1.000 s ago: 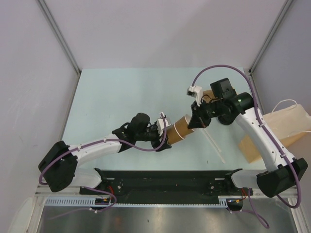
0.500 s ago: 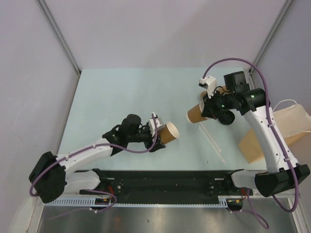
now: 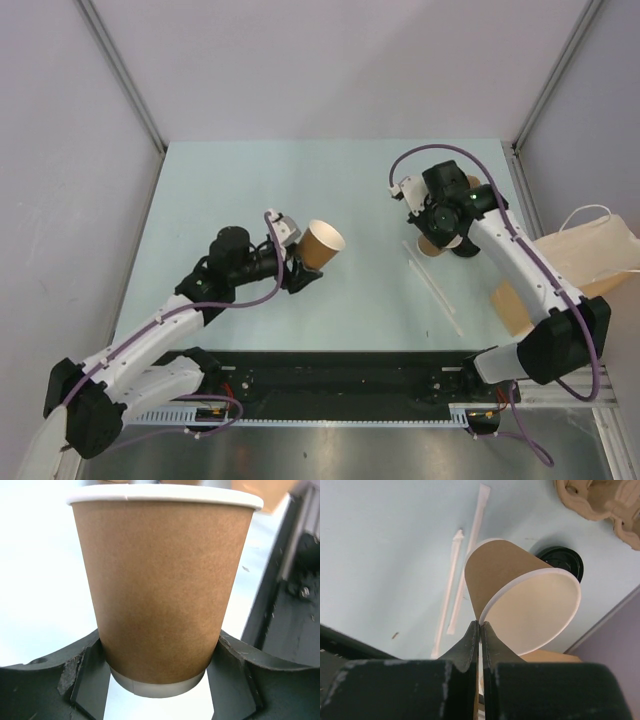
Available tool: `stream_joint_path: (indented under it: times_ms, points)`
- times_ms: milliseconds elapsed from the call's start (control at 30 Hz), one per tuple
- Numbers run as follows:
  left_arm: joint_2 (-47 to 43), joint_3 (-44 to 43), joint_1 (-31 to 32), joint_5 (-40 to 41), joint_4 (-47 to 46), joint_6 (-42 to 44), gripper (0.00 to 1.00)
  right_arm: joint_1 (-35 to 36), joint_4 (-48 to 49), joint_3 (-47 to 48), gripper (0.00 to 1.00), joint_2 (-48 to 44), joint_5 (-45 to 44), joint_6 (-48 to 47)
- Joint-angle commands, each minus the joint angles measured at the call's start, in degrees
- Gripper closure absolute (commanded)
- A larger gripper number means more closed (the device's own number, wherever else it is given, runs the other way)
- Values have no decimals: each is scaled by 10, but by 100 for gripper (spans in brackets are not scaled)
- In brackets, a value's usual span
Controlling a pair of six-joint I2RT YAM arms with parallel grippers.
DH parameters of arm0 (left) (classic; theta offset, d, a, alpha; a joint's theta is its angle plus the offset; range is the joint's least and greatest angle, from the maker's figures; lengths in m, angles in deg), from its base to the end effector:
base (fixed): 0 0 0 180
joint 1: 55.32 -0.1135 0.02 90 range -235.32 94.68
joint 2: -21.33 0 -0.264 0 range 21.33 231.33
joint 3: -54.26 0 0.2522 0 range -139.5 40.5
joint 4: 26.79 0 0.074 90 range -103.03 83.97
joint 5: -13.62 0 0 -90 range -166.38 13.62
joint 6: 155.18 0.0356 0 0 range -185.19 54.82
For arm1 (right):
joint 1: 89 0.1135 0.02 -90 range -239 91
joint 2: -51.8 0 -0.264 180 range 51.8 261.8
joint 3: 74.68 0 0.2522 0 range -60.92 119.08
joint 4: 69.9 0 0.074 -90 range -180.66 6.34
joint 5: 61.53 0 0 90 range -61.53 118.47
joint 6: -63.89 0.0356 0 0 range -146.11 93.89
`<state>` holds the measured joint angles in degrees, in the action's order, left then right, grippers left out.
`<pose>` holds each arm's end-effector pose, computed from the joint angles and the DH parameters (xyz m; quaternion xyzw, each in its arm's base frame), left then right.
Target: Pack the takeout coffee
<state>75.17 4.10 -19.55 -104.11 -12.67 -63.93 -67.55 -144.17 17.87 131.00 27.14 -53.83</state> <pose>0.1659 -0.1399 0.2782 0.3829 0.6990 -0.3546 0.4888 0.2508 0.0977 0.3353 -0.4000 0.8814 -0.0249 0.2500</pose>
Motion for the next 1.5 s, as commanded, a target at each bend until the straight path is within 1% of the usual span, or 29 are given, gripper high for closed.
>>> stream_joint_path:
  times_ms: [0, 67, 300, 433, 500, 567, 700, 867, 1000, 1100, 1233, 1333, 1367, 1433, 1467]
  points:
    - [-15, -34, -61, -13, -21, -63, 45, 11, 74, -29, 100, 28, -99, -7]
    - [-20, -33, -80, -16, -28, -76, 45, 13, 91, -35, 100, 38, -108, -8]
    - [-50, -17, -101, -5, -48, -112, 44, 11, 128, -64, 100, 64, -122, -12]
    - [-61, -10, -110, 0, -55, -119, 44, 10, 137, -64, 100, 52, -145, -10]
    - [-66, -8, -113, 3, -60, -123, 44, 5, 159, -63, 100, 40, -164, -17]
    - [-66, -9, -115, 2, -63, -126, 44, -10, 174, -57, 100, 37, -178, -22]
    - [-63, -13, -118, 1, -69, -125, 44, -57, 164, -27, 100, 50, -138, -16]
    - [-59, -10, -120, -1, -83, -132, 43, -72, 190, 6, 100, 54, -102, -11]
    - [-62, -5, -124, -2, -84, -134, 43, -73, 219, 61, 100, 68, -73, -7]
    - [-67, -3, -132, -4, -84, -137, 42, -72, 220, 125, 100, 108, -38, -25]
    - [-76, 4, -142, -3, -92, -145, 41, -74, 197, 233, 99, 213, -13, -76]
    - [-87, 11, -150, -3, -92, -150, 41, -78, 171, 293, 99, 267, -1, -114]
    - [-90, 16, -154, -4, -92, -151, 41, -79, 161, 335, 99, 305, 3, -131]
    - [-102, 21, -157, -6, -88, -152, 41, -82, 127, 385, 99, 340, 16, -149]
    - [-106, 28, -161, -7, -86, -152, 41, -86, 117, 432, 99, 370, 25, -156]
